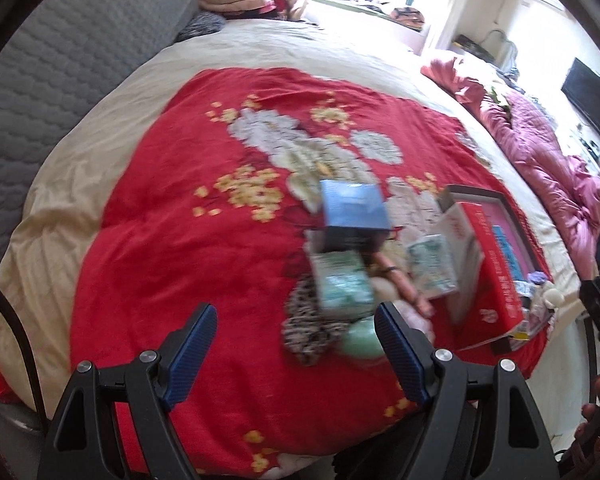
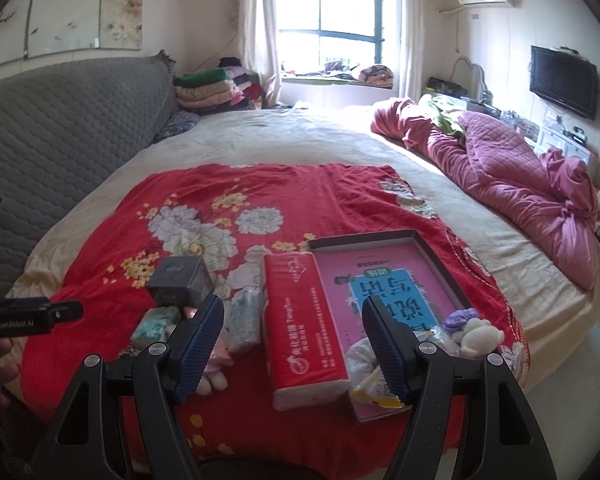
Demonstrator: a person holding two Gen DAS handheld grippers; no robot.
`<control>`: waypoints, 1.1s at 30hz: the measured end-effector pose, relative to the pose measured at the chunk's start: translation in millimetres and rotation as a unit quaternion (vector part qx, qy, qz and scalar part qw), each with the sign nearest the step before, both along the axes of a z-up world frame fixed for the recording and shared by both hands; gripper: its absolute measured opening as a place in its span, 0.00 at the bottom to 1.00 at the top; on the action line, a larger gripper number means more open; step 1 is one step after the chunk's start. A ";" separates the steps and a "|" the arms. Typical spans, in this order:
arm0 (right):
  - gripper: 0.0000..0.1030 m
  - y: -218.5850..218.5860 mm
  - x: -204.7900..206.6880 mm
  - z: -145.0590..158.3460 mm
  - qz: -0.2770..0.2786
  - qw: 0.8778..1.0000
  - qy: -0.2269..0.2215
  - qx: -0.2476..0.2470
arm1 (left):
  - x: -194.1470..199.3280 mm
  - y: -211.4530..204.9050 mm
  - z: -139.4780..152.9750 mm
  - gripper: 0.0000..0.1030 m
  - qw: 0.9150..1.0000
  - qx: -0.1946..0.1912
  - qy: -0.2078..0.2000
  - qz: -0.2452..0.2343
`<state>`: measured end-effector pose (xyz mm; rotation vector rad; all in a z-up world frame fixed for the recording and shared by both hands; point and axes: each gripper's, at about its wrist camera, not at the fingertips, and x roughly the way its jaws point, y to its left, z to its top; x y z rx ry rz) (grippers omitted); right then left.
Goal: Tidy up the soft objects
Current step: 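Move both open grippers back over the pile of soft items, then grasp the green tissue pack with the left gripper while the right grasps the pink item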
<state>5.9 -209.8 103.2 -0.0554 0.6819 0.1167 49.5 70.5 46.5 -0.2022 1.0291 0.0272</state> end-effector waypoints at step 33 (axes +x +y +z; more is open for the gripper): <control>0.71 80.7 32.1 -79.8 0.089 0.990 0.074 -0.079 | 53.9 -39.6 -73.5 0.78 0.997 -0.011 0.061 -0.051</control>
